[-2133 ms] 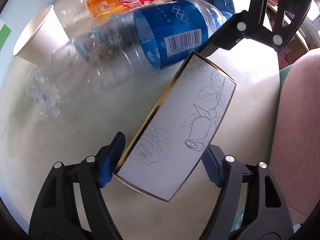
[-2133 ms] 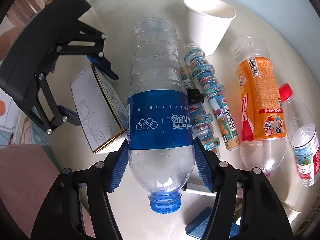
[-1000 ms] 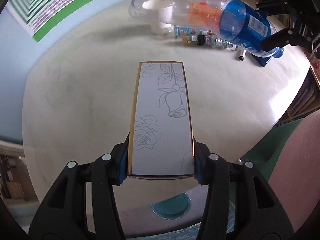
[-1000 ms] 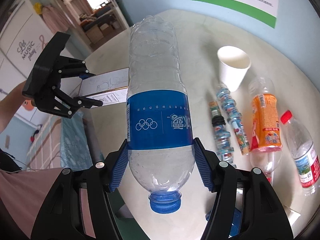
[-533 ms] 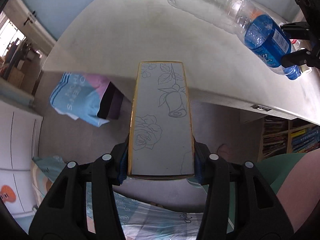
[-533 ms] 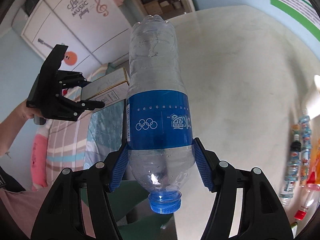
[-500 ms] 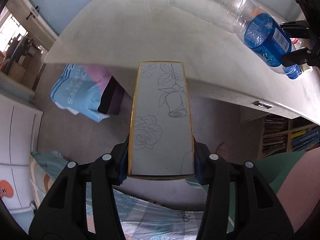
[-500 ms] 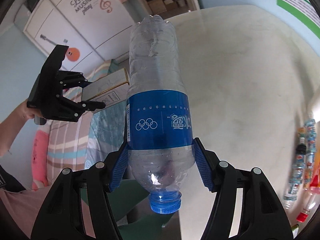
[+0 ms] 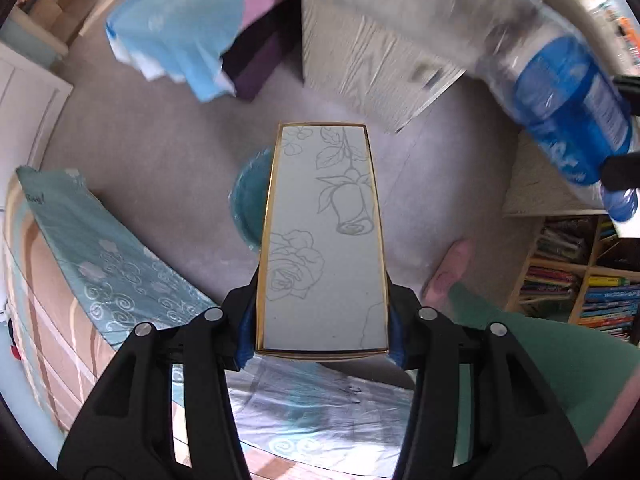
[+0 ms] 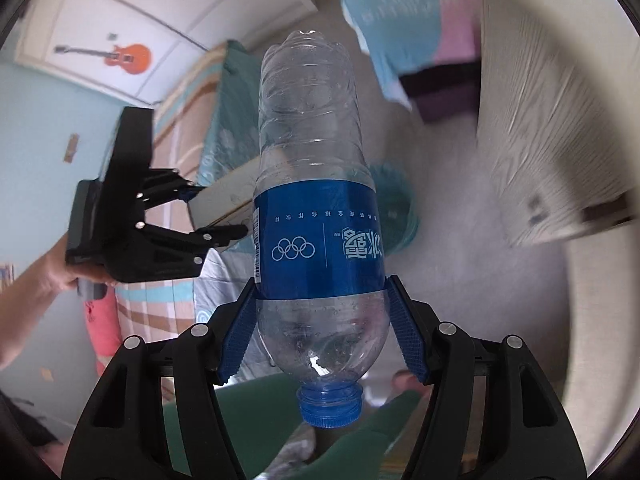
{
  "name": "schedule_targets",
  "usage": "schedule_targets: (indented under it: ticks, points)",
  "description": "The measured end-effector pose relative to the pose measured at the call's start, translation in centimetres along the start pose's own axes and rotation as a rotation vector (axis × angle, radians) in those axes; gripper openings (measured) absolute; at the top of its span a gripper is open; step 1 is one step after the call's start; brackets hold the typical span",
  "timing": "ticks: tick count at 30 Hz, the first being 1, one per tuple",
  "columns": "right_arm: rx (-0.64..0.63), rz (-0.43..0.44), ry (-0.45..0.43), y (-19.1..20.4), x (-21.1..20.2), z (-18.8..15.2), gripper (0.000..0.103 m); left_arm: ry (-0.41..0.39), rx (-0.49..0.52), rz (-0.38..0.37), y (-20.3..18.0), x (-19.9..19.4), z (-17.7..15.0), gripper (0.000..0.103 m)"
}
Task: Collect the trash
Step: 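Carry the white box and blue-labelled bottle over the teal bin with both tools, then open both tools to drop the box and bottle into the bin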
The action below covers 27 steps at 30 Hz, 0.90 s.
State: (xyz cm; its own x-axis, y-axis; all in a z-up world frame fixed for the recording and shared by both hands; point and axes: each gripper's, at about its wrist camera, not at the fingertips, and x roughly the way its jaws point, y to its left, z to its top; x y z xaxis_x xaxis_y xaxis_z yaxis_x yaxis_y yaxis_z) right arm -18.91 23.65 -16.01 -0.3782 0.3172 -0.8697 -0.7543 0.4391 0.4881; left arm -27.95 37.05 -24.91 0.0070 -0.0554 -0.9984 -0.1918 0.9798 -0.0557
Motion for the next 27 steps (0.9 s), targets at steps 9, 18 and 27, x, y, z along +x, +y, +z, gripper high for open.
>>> schedule_targets:
  ticks: [9, 18, 27]
  points:
    - [0.146, -0.068, 0.216, -6.0, 22.6, 5.1, 0.063, 0.156, -0.025, -0.043, 7.5, 17.1, 0.8, 0.047]
    - [0.283, -0.07, 0.393, -10.0, 36.4, 7.8, 0.064, 0.247, -0.022, -0.044, 9.8, 28.2, 3.1, 0.049]
    - [0.238, -0.09, 0.387, -10.7, 37.3, 7.8, 0.084, 0.279, -0.028, -0.001, 9.6, 29.9, 3.0, 0.083]
